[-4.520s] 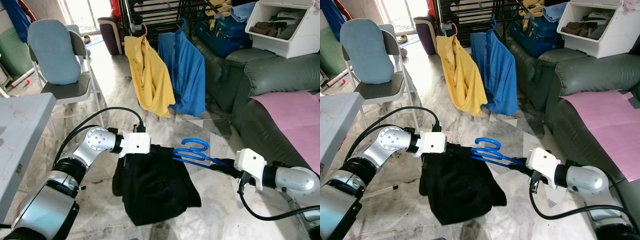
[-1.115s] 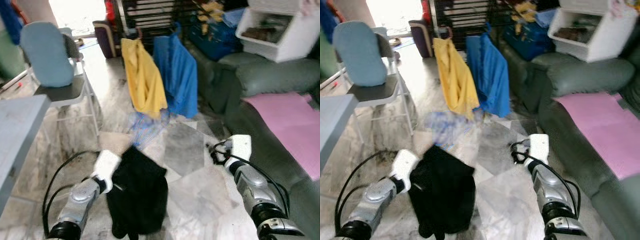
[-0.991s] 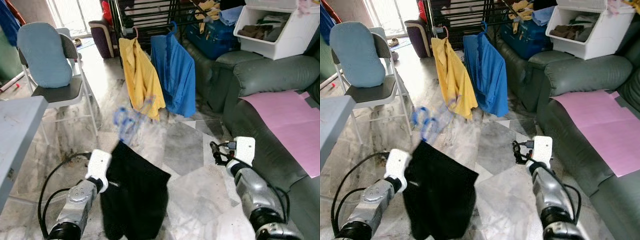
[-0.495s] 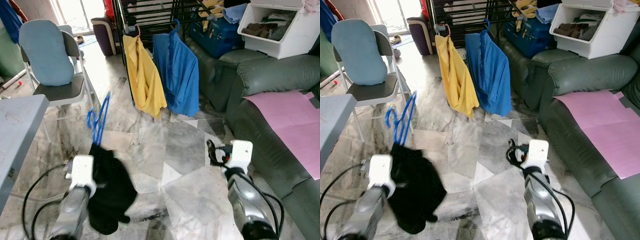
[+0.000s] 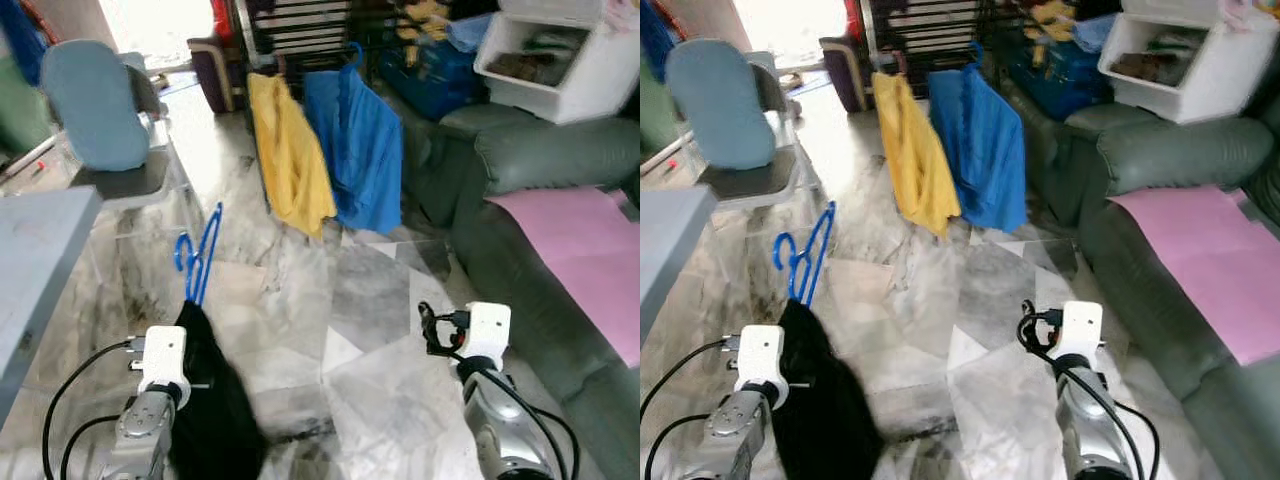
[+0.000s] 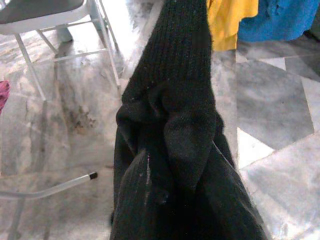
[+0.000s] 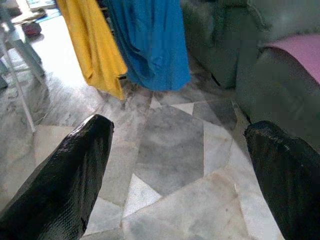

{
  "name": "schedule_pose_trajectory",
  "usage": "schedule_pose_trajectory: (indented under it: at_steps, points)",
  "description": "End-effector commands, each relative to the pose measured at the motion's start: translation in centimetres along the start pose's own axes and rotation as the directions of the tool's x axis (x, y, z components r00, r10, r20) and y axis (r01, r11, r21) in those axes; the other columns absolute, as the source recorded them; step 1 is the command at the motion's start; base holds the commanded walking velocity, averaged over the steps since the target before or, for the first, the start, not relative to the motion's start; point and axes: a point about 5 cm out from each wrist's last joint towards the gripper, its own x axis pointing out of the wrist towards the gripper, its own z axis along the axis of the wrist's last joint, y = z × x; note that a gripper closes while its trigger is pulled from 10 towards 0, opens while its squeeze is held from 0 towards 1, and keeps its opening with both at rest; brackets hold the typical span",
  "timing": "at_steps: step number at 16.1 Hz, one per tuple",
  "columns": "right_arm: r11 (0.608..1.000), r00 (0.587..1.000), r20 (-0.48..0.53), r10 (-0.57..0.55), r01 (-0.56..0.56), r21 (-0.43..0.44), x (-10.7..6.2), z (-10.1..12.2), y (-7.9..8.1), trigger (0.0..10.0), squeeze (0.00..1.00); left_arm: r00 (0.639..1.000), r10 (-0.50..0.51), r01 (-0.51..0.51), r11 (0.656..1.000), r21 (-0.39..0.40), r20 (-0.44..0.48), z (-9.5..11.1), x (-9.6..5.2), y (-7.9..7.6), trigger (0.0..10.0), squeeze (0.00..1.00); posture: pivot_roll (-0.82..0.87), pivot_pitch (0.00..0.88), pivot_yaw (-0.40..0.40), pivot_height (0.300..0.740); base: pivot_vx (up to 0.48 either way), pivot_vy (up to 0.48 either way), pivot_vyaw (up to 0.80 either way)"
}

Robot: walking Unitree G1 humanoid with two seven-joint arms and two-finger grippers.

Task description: Hang hanger

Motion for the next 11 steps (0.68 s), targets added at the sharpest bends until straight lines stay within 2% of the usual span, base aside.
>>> schedule_pose_trajectory:
  at_steps: [1,2,4,7,9,11]
  points:
    - [1.0,1.0,0.003,0.031,-0.031,-0.002,0.1,0.4,0.6,10.0,0.0,0.999,0.011,-0.012,1.0,0.015,0.046,1.2,0.4,0.1,10.0,0.0,-0.11,0.0,0.046,0.74,0.0,0.0,0.8]
    - [0.999,0.999,0.005,0.039,-0.039,-0.002,0.1,0.5,0.7,10.0,0.0,0.998,0.011,-0.011,1.0,0.002,0.065,1.8,0.6,-0.2,10.0,0.0,-0.12,0.0,0.046,0.74,0.0,0.0,0.54]
    - [0.999,0.999,0.002,0.041,-0.041,0.003,0.1,0.5,0.7,10.0,0.0,0.997,-0.006,0.006,1.0,-0.002,0.077,2.4,0.9,-0.7,10.0,0.0,-0.12,0.0,0.048,0.74,0.0,0.0,0.0]
    - [0.999,0.999,-0.002,0.041,-0.041,0.009,0.0,0.6,0.7,10.0,0.0,0.997,-0.021,0.021,1.0,0.001,0.08,2.7,1.2,-1.3,10.0,0.0,-0.12,0.0,0.052,0.74,0.0,-0.301,0.0]
    - [0.999,0.999,-0.004,0.044,-0.044,0.009,0.1,0.6,0.7,10.0,0.0,0.997,-0.022,0.022,1.0,-0.001,0.079,2.8,1.3,-1.4,10.0,0.0,-0.13,0.0,0.053,0.74,0.0,0.0,0.0]
    - [0.999,0.999,-0.007,0.047,-0.047,0.01,0.2,0.7,0.8,10.0,0.0,0.997,-0.018,0.018,1.0,-0.001,0.073,2.9,1.5,-1.4,10.0,0.0,-0.13,0.0,0.055,0.74,0.0,-0.324,0.0]
